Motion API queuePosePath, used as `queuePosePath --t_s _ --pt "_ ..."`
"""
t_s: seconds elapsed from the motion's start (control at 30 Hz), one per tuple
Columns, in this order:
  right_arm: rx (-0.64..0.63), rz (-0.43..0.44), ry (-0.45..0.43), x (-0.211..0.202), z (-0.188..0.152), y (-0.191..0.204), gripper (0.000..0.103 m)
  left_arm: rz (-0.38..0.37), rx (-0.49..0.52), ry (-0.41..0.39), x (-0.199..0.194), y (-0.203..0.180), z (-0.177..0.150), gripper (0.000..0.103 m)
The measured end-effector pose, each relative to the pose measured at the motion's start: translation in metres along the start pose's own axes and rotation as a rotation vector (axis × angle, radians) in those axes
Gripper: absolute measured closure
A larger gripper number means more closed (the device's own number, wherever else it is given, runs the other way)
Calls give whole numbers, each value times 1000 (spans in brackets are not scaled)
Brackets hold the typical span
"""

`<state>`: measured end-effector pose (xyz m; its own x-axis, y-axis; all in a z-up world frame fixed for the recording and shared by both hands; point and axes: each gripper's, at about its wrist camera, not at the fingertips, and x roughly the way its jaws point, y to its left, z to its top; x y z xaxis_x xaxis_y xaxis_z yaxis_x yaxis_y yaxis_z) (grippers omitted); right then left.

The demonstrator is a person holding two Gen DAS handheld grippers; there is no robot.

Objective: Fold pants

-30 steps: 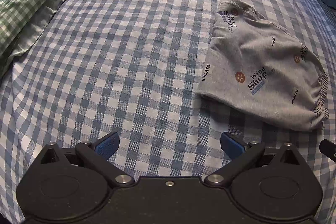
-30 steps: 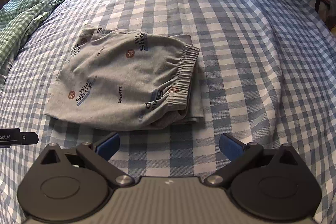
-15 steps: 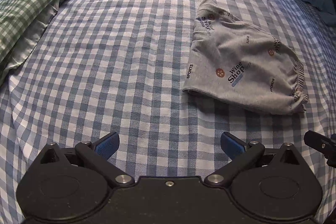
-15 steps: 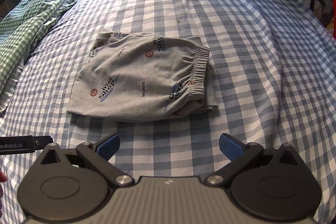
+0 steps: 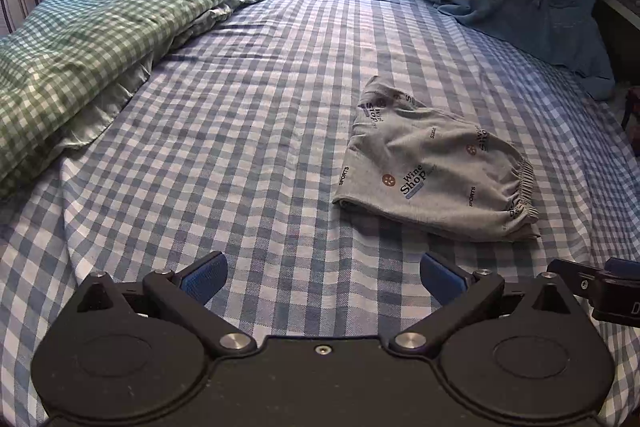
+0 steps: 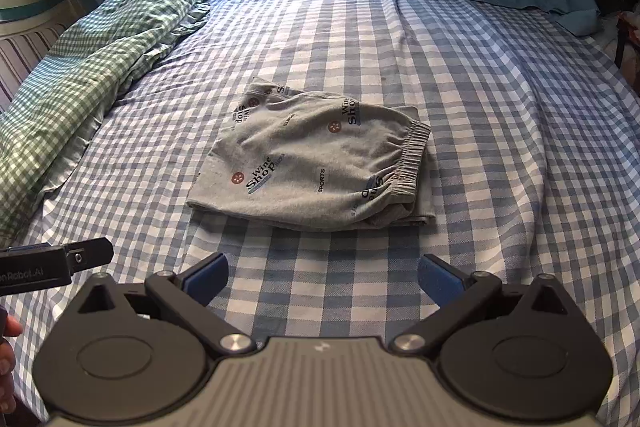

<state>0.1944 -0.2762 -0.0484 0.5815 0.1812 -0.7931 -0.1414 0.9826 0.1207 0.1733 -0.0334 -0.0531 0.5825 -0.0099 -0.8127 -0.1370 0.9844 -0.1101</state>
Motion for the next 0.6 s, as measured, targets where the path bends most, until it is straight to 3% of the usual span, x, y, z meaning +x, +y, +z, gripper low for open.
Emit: queuePosePath --t_s 0.2,0.43,0.6 --pt "-24 49 -61 -4 8 -15 0 10 -39 -3 3 -5 6 1" --pt "-1 52 -64 44 52 -51 0 10 3 12 53 -10 48 1" --pt "57 55 -21 98 78 -76 0 -43 70 27 106 -12 80 1"
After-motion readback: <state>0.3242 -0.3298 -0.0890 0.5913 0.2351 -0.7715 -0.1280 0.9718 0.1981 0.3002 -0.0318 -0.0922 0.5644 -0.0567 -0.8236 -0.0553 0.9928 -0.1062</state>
